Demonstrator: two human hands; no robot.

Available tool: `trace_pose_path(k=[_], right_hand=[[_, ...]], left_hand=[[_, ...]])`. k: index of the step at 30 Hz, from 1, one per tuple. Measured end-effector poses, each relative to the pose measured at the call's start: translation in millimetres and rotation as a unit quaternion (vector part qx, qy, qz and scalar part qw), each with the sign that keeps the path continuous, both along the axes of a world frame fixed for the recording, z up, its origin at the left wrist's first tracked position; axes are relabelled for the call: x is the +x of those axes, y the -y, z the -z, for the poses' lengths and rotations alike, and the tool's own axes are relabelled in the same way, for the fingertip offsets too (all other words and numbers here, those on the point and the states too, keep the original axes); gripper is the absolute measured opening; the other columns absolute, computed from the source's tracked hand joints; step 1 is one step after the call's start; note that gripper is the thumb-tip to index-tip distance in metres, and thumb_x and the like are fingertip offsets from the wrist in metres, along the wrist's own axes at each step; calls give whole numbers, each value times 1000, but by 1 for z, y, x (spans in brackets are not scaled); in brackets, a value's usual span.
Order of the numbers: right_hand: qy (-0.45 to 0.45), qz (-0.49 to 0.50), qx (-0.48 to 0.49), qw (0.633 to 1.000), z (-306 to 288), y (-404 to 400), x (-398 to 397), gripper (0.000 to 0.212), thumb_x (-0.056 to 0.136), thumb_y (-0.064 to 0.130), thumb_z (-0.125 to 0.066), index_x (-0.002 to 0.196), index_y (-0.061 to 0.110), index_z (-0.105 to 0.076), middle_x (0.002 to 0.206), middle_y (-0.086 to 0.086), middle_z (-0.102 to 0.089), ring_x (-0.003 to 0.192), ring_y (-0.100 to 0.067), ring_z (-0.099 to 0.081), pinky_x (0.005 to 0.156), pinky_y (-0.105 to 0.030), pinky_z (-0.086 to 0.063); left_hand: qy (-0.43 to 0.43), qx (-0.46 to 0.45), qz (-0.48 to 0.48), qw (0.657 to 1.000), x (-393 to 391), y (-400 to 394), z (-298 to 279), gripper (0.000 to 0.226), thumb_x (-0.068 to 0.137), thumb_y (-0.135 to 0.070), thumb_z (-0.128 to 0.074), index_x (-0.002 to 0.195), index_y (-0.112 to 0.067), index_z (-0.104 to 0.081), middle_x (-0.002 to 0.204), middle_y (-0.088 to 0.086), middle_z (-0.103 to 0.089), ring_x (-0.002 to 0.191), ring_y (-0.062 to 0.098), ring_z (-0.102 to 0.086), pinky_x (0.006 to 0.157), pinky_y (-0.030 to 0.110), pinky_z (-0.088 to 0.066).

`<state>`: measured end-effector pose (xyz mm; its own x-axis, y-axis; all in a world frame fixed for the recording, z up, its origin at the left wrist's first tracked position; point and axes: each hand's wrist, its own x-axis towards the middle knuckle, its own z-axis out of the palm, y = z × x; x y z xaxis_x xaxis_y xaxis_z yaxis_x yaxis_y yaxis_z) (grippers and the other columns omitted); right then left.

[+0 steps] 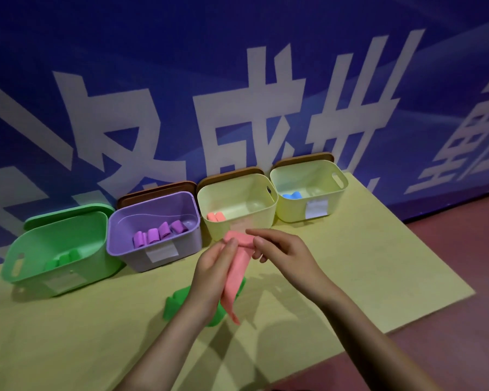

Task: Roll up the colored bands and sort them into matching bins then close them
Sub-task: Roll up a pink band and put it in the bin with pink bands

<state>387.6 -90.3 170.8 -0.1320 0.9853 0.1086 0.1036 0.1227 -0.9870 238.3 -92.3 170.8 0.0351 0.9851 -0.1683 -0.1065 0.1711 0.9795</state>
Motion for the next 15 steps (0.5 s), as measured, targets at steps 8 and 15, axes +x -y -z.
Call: trace_pose_path(k=[8,15], right_hand=[[13,54,64,996,4,0,-15,14,87,19,-66,97,17,-75,79,0,-68,70,-6,-57,67,-26,-47],[152,72,203,965,10,-16,-23,23,88,22,-62,107,27,-73,69,2,-60,65,-11,-53,60,-30,-46]], left_hand=[[-48,0,-22,999,0,-2,2,26,93,-28,-57,75,-17,-72,78,18,-66,74,24,-56,71,34,-40],[6,-24,-57,998,-11,-7,3,20,91,-22,-59,80,-15,-74,91,20,-71,85,29,-64,77,36,-47]])
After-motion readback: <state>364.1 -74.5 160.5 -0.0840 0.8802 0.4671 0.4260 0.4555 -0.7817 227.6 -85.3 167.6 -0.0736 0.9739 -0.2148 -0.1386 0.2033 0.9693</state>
